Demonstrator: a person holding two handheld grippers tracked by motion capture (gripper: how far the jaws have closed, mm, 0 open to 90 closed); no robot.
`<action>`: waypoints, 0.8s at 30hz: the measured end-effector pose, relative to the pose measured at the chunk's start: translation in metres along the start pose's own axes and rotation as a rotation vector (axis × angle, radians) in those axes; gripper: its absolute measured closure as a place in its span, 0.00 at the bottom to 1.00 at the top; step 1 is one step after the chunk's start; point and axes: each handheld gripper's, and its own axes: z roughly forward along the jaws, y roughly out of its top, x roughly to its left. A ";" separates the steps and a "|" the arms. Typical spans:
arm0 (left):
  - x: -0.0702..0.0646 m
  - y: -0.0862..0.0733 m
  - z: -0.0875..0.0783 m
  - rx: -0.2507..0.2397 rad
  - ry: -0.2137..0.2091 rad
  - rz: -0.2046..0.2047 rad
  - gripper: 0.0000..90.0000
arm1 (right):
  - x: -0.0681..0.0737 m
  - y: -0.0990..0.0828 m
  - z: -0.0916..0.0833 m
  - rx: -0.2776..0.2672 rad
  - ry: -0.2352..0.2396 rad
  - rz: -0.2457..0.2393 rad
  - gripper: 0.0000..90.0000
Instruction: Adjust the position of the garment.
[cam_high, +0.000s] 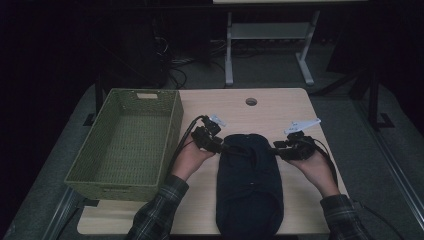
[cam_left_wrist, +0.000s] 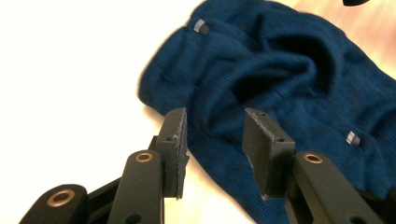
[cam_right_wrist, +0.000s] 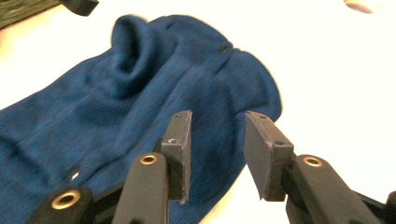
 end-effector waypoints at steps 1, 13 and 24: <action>0.003 0.002 0.001 -0.003 0.007 -0.006 0.67 | -0.004 0.005 0.002 -0.004 0.000 0.005 0.68; 0.043 0.019 0.036 0.015 0.041 -0.020 0.65 | -0.049 0.027 0.041 0.033 -0.012 0.061 0.67; 0.050 0.011 0.069 0.082 0.002 -0.031 0.62 | -0.057 0.018 0.076 0.128 0.024 0.062 0.68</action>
